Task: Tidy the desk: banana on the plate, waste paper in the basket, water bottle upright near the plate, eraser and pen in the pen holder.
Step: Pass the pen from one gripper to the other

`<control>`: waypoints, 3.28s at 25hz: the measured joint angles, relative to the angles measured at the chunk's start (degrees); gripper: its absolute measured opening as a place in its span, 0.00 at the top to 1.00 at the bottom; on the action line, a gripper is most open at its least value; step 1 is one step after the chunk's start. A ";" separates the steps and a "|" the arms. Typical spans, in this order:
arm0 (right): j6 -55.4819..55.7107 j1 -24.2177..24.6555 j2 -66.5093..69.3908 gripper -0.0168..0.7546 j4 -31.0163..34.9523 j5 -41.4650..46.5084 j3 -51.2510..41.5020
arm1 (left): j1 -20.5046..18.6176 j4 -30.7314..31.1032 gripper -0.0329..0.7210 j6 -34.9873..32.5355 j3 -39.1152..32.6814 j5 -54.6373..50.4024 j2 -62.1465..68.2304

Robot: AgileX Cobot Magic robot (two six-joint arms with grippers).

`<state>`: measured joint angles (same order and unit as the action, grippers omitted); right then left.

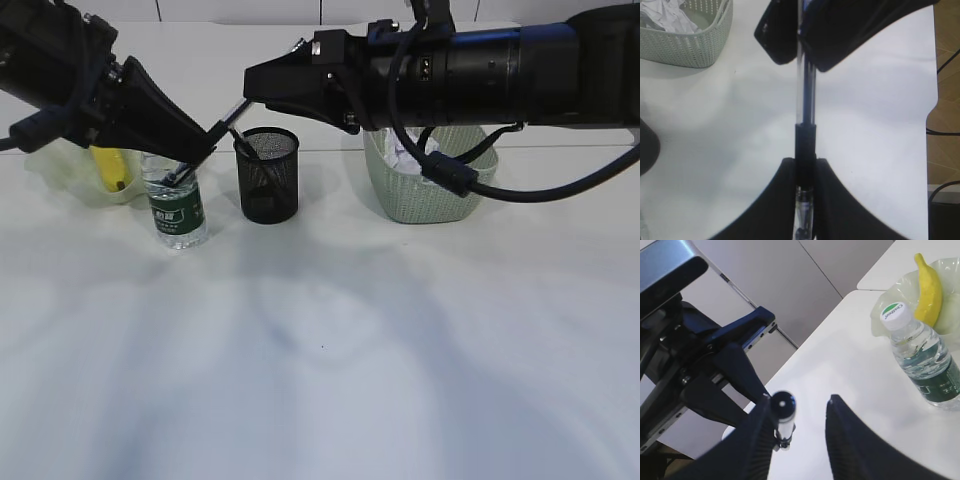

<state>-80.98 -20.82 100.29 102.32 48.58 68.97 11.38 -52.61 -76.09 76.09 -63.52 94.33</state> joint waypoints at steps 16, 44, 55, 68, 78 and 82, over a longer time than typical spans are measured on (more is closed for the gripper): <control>0.00 0.00 0.00 0.66 0.00 -0.93 1.53 | 0.00 0.00 0.91 0.00 0.00 -0.36 0.00; 0.00 0.00 0.10 0.67 0.00 -1.51 3.09 | 0.00 -0.93 0.91 -0.22 0.00 0.40 0.00; 0.00 0.00 0.10 0.67 0.00 -1.51 3.09 | 0.00 -3.22 0.91 -0.71 0.00 1.15 0.00; 0.00 0.00 0.10 0.81 0.00 -1.51 3.09 | 0.00 -3.32 0.91 -0.81 0.00 1.38 0.00; 0.00 0.00 0.10 0.91 0.34 -1.29 3.09 | 0.00 -3.32 0.91 -0.84 0.00 1.61 0.00; 0.00 0.00 0.10 0.91 0.38 -1.29 3.09 | 0.00 -3.32 0.91 -0.84 0.00 1.61 0.00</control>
<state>-80.98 -20.82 100.38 102.70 47.29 72.06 11.38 -55.93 -76.93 76.09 -61.91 94.33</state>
